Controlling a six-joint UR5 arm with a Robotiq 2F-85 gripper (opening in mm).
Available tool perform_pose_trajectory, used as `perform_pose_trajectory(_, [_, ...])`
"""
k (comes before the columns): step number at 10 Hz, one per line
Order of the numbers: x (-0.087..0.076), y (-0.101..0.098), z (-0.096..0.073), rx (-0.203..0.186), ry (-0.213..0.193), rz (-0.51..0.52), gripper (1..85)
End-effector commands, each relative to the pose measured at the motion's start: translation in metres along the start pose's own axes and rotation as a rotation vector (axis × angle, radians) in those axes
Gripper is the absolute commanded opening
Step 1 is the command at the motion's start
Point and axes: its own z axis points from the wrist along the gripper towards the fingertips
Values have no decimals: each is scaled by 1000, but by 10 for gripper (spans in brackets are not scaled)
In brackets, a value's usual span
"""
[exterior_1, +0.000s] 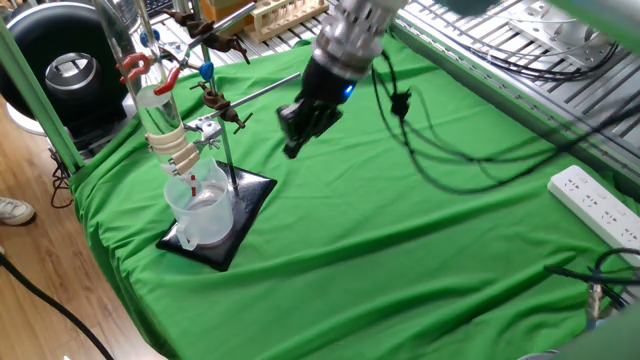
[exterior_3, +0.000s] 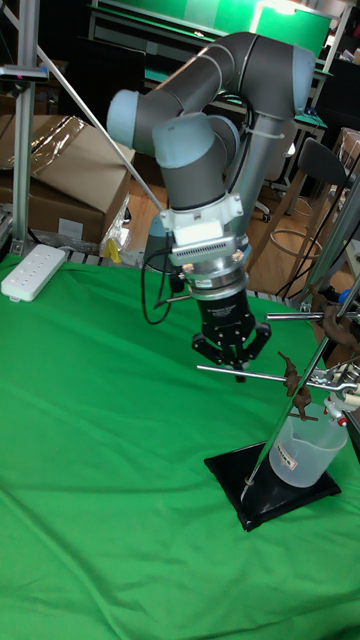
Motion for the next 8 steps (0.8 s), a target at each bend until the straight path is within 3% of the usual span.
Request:
perform_pose_trajectory(1, [10,30,5,-81,-33,59,13])
perform_pose_trajectory(2, [12,34,3,-101,-30,58,13])
perform_pose_trajectory(4, [25,31,2,-105,12,47,13])
perform_pose_trajectory(7, [44,45,-1,-194,60,45,13])
perform_pose_trajectory(8, [44,47,-2,-202,61,61,13])
